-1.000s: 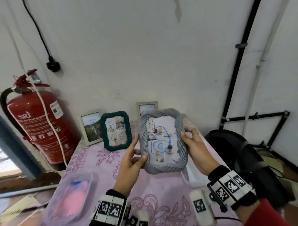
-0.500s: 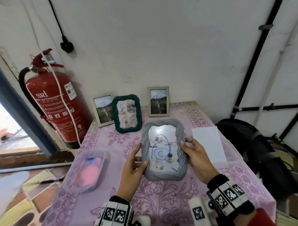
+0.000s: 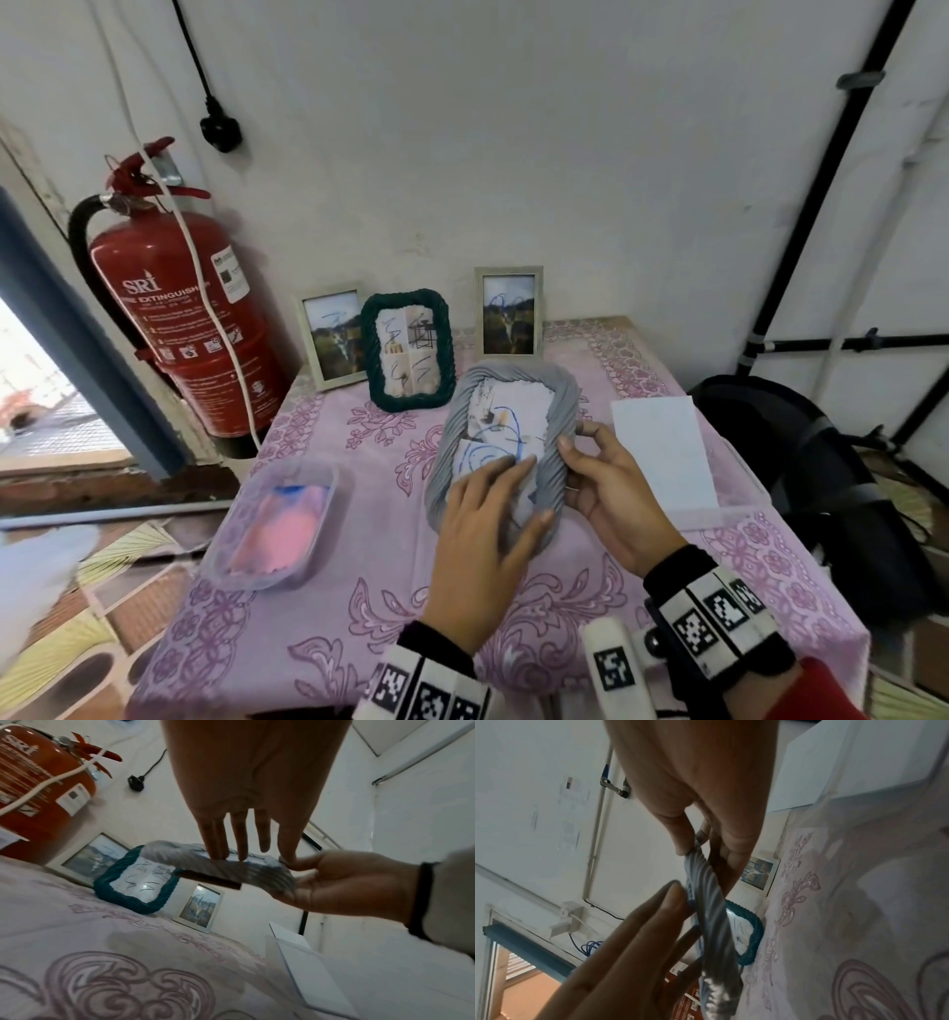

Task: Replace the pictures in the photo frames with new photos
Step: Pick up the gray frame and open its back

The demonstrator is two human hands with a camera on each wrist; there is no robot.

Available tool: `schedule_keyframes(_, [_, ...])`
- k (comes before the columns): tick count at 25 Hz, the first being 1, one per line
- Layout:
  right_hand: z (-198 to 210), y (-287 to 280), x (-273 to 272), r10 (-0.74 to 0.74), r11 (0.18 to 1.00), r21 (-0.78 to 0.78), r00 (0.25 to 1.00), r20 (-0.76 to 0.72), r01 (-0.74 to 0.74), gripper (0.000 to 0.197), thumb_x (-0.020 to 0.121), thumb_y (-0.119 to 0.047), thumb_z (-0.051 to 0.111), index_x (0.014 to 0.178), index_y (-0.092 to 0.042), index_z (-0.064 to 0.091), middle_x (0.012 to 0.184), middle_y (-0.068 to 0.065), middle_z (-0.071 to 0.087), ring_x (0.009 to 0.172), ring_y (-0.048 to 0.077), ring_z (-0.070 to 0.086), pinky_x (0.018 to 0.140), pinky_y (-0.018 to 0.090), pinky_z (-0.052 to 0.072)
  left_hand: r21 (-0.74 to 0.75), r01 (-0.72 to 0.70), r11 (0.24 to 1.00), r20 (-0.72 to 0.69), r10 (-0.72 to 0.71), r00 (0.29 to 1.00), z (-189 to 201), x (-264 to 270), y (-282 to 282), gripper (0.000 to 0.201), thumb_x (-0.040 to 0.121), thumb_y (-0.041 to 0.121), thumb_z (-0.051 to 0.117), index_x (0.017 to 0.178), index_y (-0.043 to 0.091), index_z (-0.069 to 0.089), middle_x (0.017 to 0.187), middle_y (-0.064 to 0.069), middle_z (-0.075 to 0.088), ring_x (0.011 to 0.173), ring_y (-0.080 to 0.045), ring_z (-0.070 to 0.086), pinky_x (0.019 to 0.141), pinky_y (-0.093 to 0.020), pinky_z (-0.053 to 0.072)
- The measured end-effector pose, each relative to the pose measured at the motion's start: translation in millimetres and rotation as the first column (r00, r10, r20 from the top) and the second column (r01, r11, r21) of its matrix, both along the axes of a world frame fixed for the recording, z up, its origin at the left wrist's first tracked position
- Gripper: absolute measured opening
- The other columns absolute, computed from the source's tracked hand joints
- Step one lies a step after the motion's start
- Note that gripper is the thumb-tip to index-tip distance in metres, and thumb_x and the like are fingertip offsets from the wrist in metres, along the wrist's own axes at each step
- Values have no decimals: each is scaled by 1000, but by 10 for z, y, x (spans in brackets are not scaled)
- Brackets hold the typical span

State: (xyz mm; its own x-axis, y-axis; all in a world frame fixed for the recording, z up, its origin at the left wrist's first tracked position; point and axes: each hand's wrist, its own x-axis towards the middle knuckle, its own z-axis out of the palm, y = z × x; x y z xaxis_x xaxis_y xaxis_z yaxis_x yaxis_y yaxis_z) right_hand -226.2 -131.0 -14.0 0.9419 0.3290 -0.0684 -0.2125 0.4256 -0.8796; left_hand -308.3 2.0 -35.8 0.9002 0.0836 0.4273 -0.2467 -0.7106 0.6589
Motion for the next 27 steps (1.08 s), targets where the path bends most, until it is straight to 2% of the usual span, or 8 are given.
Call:
schedule_keyframes(3, [40, 18, -14, 33, 999, 40, 999, 23, -34, 6, 94, -13, 50, 93, -17, 55, 95, 15, 67, 78, 21, 66, 67, 30, 58, 42, 5, 999, 28, -6, 1000, 41, -19, -83, 58, 83, 55, 53, 137, 43, 35, 134, 26, 37, 124, 6, 29, 100, -1, 20])
schedule_keyframes(5, [53, 39, -31, 57, 996, 67, 998, 38, -59, 11, 95, -21, 48, 91, -17, 58, 91, 12, 68, 76, 19, 67, 65, 29, 57, -15, 7, 1000, 54, -6, 999, 61, -32, -94, 57, 85, 45, 60, 136, 42, 35, 132, 26, 40, 122, 5, 36, 100, -6, 30])
schedule_keyframes(9, [53, 99, -60, 76, 995, 66, 996, 38, -78, 35, 90, -41, 45, 96, -10, 60, 88, 11, 71, 78, 22, 69, 65, 31, 56, -325, 43, 945, 65, -23, 998, 106, -57, -44, 51, 86, 22, 64, 130, 38, 44, 126, 24, 52, 113, 7, 50, 86, -11, 46])
schedule_keyframes(14, [-23, 188, -79, 82, 977, -210, 973, 214, -36, 23, 97, -25, 44, 104, -17, 64, 111, 3, 71, 103, 16, 64, 83, 30, 50, -620, 45, 784, 95, 18, 995, 95, -43, 89, 42, 92, 12, 52, 130, 29, 45, 119, 8, 59, 94, -3, 65, 69, -18, 53])
schedule_keyframes(17, [-106, 201, -105, 60, 931, -362, 962, 266, 42, 22, 95, -11, 49, 110, -17, 64, 115, -3, 66, 108, 13, 58, 88, 23, 45, -747, 24, 664, 95, 71, 993, 56, -20, 206, 36, 96, 10, 44, 131, 16, 46, 119, -10, 62, 99, -12, 66, 81, -30, 56])
schedule_keyframes(20, [-254, 152, -102, -23, 856, -492, 962, 273, 160, 34, 93, -6, 53, 125, -16, 52, 121, -1, 55, 110, 19, 52, 96, 30, 43, -839, 10, 544, 55, 67, 996, -4, -36, 293, 34, 98, 16, 38, 131, 18, 47, 122, -6, 64, 112, -23, 62, 96, -51, 48])
schedule_keyframes(24, [-419, 100, -124, -19, 898, -437, 995, 99, 61, 30, 93, -5, 52, 123, -6, 53, 99, 12, 59, 87, 21, 61, 71, 27, 53, -903, -14, 430, -4, 25, 1000, -142, -61, 375, 34, 100, 26, 34, 131, 30, 47, 125, -5, 63, 114, -23, 62, 96, -50, 48])
schedule_keyframes(27, [-503, 54, -139, 18, 898, -438, 990, 143, 47, 23, 93, 1, 50, 112, 4, 63, 89, 14, 67, 74, 17, 63, 57, 18, 52, -920, -47, 388, -61, -24, 998, -255, -53, 418, 33, 100, 25, 34, 130, 28, 49, 125, -2, 63, 113, -19, 62, 93, -45, 52])
